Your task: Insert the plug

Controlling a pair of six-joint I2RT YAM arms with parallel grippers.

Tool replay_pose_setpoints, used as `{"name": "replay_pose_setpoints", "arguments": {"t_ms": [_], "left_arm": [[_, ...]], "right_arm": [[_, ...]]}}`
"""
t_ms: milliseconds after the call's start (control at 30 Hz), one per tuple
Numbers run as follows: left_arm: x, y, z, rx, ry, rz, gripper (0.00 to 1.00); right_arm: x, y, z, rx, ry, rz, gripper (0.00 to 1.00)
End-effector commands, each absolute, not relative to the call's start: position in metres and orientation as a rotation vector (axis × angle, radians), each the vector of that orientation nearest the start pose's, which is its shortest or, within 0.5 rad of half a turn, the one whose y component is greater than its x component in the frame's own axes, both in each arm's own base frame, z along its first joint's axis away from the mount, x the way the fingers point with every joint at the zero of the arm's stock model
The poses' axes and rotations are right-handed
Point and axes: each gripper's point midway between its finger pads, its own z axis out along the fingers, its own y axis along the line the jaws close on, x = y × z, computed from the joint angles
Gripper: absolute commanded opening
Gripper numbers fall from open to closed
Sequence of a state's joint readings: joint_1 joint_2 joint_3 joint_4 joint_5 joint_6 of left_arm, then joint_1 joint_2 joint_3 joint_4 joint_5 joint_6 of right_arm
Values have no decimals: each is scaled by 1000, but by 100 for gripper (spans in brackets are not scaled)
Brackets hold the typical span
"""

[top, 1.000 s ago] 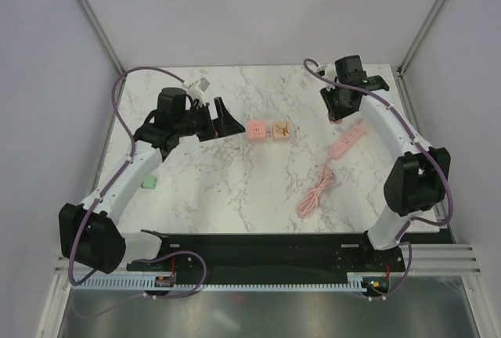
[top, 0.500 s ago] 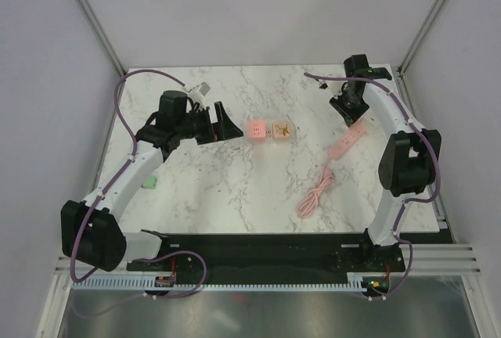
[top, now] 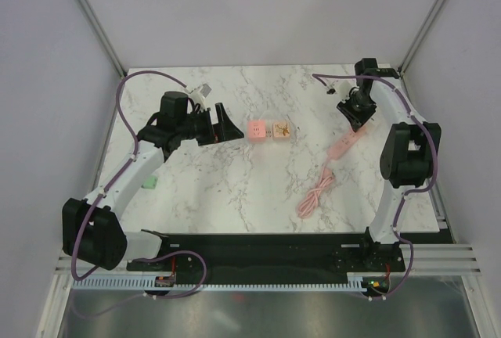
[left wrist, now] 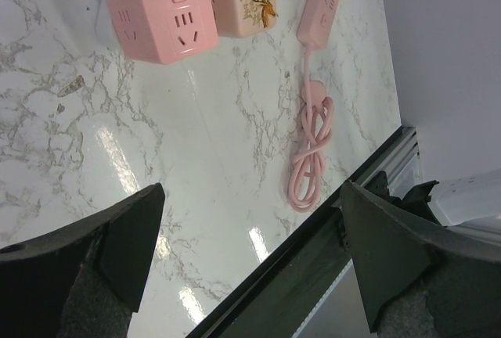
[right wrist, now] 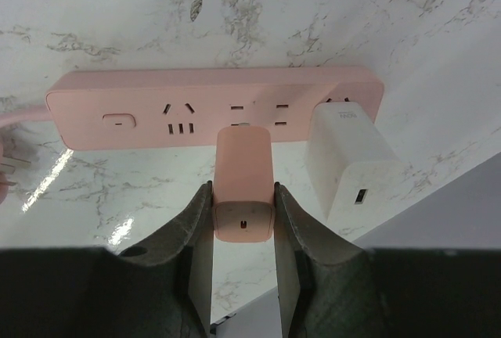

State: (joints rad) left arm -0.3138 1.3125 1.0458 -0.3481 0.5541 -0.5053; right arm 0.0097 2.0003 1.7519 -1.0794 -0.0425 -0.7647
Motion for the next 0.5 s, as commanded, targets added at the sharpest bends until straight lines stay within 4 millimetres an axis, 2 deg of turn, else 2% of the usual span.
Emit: {"name": "replay_pose_setpoints", "arguments": {"t_ms": [0,233,267,467], "left_arm": [[307,-217,218,168,2227,-1065,100],[306,-217,218,170,2226,-1069,100],[307,-216,219,166,2224,-1067,100],[307,-217,219,166,2226,-1075,100]], "right_arm": [[426,-14,114,-1120,2622,-54,0],[434,-17,107,-1102,2642,-76,0],[433,-30,107,-1068,2662,-93,0],[432,-34,101,-1055,2685,-115,0]]}}
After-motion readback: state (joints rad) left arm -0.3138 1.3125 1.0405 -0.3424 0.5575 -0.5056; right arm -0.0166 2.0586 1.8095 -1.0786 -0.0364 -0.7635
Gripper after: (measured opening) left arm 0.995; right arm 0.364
